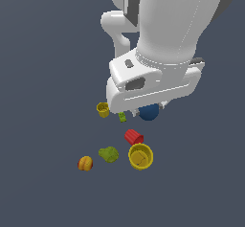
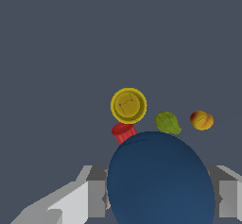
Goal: Pick up a designated object from a clutter of objects.
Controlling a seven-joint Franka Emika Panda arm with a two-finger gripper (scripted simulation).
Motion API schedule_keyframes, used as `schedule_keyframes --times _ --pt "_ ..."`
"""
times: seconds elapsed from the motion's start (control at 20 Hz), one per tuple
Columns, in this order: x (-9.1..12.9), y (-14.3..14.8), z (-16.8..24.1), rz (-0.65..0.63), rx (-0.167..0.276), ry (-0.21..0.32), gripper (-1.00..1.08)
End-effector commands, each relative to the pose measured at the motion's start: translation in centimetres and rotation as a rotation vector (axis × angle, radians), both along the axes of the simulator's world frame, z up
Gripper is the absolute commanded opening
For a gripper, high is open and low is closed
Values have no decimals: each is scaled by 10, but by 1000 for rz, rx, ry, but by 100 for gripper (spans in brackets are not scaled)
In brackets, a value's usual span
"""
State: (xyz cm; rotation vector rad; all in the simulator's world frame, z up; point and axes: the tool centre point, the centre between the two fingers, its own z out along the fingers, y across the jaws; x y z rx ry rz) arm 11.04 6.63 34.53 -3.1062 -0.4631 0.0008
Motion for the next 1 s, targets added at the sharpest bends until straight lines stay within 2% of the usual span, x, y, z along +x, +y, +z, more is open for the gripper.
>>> schedule_keyframes --times 0.0,0.45,0.95 --pt "8 -4 13 0 0 -1 -100" --pt "28 -12 40 0 -1 -1 -100" --pt "35 -14 48 0 -1 -1 -100"
